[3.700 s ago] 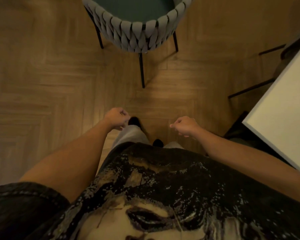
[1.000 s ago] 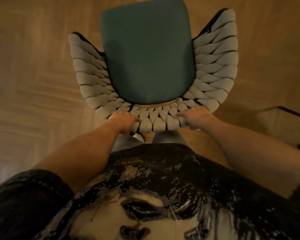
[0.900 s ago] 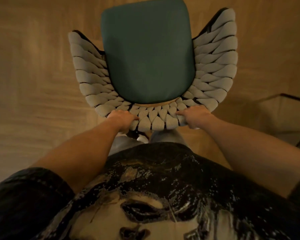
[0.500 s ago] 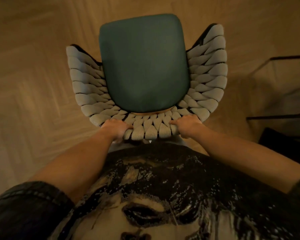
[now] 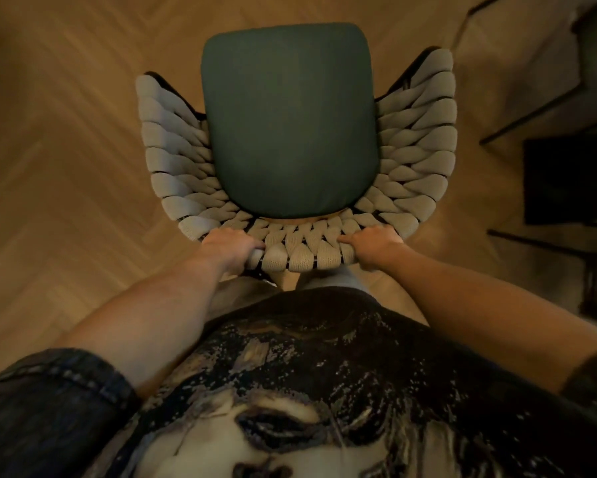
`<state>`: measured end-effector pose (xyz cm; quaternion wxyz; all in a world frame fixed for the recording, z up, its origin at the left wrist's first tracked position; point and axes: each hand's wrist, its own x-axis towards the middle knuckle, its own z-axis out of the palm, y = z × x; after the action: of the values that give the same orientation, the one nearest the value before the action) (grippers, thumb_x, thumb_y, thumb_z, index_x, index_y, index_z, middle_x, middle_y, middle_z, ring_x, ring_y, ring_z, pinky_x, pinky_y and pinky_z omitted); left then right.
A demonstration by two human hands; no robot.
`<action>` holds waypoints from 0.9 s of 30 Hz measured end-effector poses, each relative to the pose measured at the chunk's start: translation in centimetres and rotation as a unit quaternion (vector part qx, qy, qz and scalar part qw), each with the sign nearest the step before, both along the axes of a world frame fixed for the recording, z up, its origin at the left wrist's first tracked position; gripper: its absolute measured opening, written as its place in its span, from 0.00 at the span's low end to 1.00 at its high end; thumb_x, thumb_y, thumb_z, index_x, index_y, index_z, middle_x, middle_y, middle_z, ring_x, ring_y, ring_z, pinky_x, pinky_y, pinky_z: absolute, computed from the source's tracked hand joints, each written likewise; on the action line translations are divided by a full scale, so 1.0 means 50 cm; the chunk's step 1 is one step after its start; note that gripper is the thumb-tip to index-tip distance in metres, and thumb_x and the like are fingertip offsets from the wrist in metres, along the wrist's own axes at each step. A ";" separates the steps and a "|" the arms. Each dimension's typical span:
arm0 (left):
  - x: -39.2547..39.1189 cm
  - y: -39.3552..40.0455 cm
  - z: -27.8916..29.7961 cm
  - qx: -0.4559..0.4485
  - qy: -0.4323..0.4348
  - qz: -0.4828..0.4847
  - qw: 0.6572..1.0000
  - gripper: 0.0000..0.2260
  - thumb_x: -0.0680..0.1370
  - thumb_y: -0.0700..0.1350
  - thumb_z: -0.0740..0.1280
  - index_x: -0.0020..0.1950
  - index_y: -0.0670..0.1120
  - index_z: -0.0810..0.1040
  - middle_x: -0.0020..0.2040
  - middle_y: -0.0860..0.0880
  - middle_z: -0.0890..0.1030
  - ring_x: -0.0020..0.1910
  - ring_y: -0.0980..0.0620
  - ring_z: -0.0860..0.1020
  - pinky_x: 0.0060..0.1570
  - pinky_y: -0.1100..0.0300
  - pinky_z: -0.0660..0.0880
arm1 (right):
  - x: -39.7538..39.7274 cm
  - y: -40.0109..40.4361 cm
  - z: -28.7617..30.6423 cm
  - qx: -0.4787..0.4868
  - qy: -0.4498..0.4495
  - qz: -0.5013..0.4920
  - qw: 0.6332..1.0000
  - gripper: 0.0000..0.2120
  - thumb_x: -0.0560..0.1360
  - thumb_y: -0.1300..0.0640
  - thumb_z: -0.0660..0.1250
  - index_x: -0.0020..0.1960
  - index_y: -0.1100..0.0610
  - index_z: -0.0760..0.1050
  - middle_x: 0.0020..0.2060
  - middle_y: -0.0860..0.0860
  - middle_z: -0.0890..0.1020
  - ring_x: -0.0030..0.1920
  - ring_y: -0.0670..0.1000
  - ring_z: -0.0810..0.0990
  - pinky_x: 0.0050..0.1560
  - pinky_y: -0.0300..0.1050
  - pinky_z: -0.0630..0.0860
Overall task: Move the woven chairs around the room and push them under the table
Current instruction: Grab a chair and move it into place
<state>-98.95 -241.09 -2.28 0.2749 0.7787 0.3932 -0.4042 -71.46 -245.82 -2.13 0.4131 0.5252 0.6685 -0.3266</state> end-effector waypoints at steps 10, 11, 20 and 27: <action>0.003 0.151 0.008 -0.004 0.006 -0.197 0.980 0.29 0.74 0.43 0.71 0.70 0.65 0.70 0.59 0.52 0.80 0.58 0.47 0.77 0.45 0.52 0.72 | -0.073 -0.046 -0.002 0.018 -0.024 -0.168 0.985 0.32 0.80 0.57 0.66 0.80 0.43 0.59 0.64 0.53 0.78 0.63 0.57 0.77 0.57 0.54 0.74; 0.009 0.166 0.006 0.000 0.008 -0.219 0.976 0.29 0.74 0.43 0.71 0.71 0.66 0.69 0.60 0.52 0.79 0.59 0.46 0.77 0.45 0.52 0.72 | -0.077 -0.047 -0.004 0.018 -0.025 -0.187 0.982 0.32 0.80 0.57 0.66 0.80 0.43 0.59 0.64 0.53 0.78 0.63 0.57 0.77 0.58 0.54 0.73; 0.063 0.287 -0.003 0.018 0.030 -0.369 0.929 0.32 0.77 0.43 0.69 0.75 0.68 0.64 0.69 0.51 0.76 0.67 0.45 0.74 0.59 0.49 0.74 | -0.150 -0.069 -0.023 0.011 -0.017 -0.348 0.937 0.32 0.82 0.56 0.62 0.81 0.40 0.54 0.67 0.53 0.76 0.66 0.57 0.76 0.62 0.55 0.72; 0.109 0.375 -0.005 0.026 0.021 -0.495 0.868 0.29 0.79 0.46 0.68 0.76 0.65 0.64 0.68 0.50 0.76 0.66 0.45 0.74 0.57 0.48 0.74 | -0.224 -0.049 -0.027 -0.001 -0.012 -0.467 0.884 0.32 0.82 0.57 0.61 0.81 0.39 0.55 0.67 0.53 0.76 0.67 0.58 0.75 0.63 0.56 0.71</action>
<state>-93.51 -222.33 -2.51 0.0097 0.8693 -0.0277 -0.4934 -82.65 -248.27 -3.50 0.2210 0.7801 0.3403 -0.4762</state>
